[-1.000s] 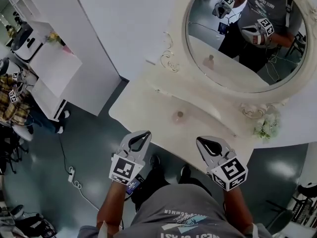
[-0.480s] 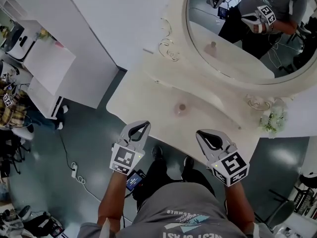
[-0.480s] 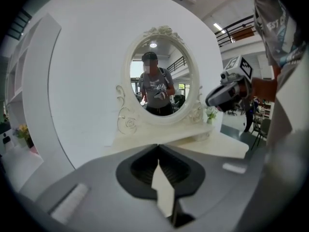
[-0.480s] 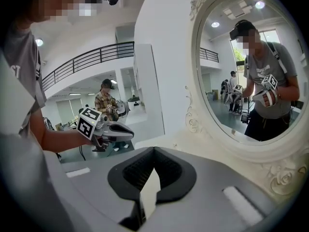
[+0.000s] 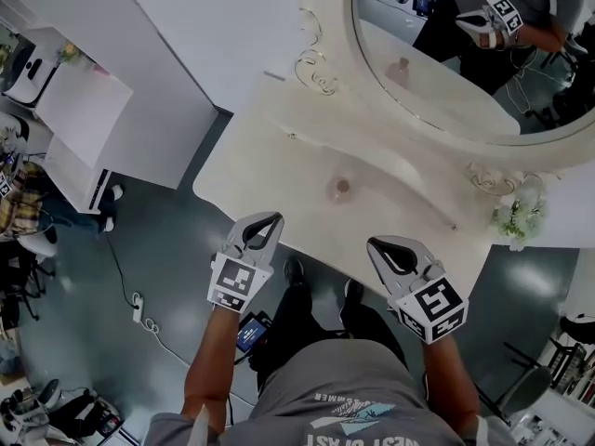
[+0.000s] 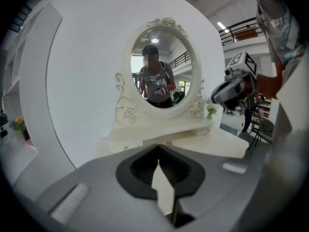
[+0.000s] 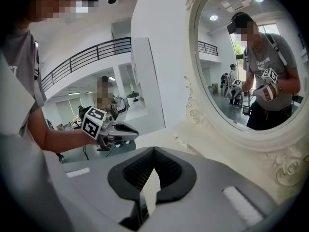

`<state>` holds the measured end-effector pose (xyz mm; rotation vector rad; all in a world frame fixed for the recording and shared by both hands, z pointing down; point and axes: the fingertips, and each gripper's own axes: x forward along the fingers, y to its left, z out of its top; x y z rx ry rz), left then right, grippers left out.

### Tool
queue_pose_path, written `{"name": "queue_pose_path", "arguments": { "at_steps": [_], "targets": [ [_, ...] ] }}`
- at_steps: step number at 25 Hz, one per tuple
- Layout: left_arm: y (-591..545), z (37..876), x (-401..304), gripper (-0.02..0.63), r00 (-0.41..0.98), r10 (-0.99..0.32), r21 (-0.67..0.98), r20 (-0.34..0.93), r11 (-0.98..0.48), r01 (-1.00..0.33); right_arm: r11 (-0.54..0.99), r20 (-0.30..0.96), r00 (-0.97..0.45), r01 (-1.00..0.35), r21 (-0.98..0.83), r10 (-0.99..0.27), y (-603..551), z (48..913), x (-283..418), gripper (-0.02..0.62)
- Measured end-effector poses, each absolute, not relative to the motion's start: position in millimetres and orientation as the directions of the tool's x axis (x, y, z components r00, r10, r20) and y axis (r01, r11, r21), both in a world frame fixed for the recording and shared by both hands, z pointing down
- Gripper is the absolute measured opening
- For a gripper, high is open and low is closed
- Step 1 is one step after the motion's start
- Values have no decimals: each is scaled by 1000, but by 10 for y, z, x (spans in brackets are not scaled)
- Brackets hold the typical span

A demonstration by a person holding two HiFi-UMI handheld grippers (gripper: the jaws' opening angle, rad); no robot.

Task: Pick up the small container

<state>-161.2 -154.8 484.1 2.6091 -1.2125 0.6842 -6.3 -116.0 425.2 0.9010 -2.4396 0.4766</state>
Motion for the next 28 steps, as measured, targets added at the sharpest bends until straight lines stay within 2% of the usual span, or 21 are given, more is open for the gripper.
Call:
{"name": "queue_pose_path", "arguments": {
  "at_steps": [28],
  "targets": [
    [-1544,5555,-1657,3,580,-604,20,547,-683,-730,725,616,-663,-657,-206,-425,-870,4725,-307,2]
  ]
}}
